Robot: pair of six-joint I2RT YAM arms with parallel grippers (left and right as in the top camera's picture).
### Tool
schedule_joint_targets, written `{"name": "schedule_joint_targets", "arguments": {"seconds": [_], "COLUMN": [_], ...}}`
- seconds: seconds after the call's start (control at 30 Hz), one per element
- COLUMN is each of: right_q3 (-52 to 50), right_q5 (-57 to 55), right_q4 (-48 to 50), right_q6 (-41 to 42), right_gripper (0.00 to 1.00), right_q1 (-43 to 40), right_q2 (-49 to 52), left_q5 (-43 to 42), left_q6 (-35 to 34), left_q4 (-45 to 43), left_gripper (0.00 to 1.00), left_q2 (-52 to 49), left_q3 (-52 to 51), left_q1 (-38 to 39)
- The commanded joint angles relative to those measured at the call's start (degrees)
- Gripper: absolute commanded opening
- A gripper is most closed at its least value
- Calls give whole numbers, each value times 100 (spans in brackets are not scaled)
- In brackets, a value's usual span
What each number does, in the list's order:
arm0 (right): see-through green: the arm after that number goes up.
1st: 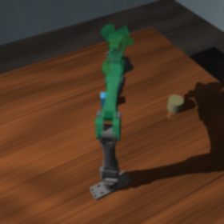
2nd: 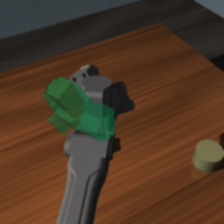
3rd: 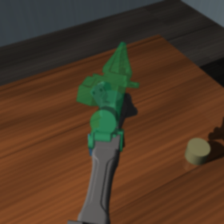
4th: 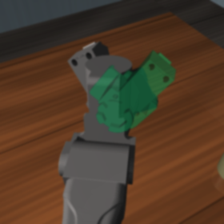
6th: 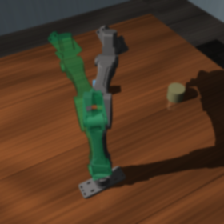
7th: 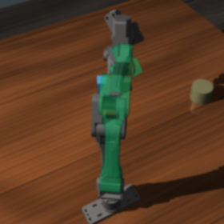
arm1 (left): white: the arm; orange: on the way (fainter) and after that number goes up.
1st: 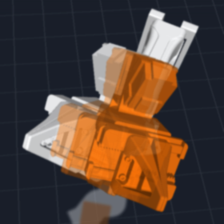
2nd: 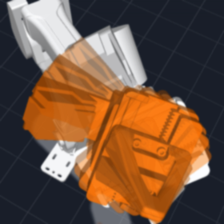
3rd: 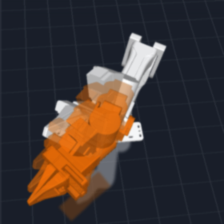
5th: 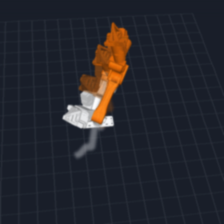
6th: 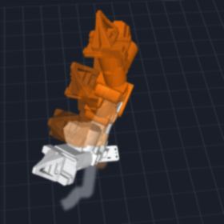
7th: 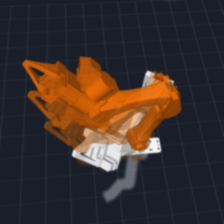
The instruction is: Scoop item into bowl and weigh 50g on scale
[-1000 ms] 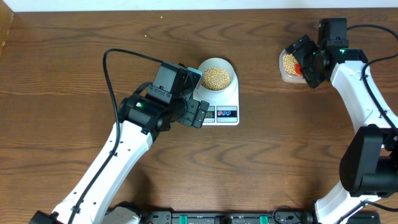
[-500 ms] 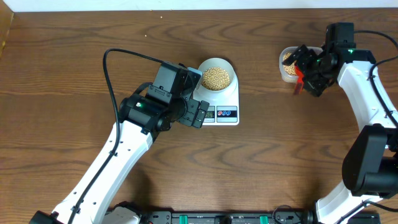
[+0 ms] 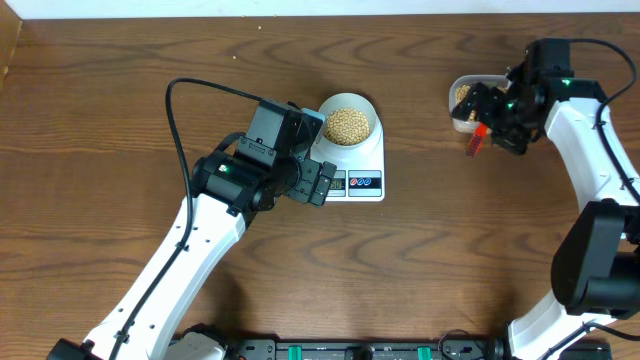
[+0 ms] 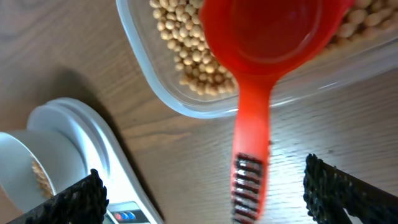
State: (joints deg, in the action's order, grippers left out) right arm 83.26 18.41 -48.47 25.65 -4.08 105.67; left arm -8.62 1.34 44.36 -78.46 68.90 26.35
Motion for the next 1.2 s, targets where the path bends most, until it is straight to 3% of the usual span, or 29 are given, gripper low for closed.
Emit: {"name": "schedule_joint_targets", "arguments": {"seconds": [0.0,0.4,0.9,1.17], "right_q3": [334,621,619,619], "right_q5": [140,361,358,374], "right_q4": [-52,-142,-365,98], "right_q6": [-855,-1464,-1825,-2017], "right_gripper": [99,99,99,99], "right_q1": [-188,-57,431,531], "right_q2": [-282,-1320,-1353,-1353], "left_q5": [52,52,52,52], "left_q6": [7,7,7,7], "left_q4": [-2,-2,-2,-2], "left_gripper": [94,93,94,94], "left_q2": [-15,-15,-15,-15], "left_q3": [-44,-44,-44,-44], "left_q1": [-28,-28,-28,-28]}}
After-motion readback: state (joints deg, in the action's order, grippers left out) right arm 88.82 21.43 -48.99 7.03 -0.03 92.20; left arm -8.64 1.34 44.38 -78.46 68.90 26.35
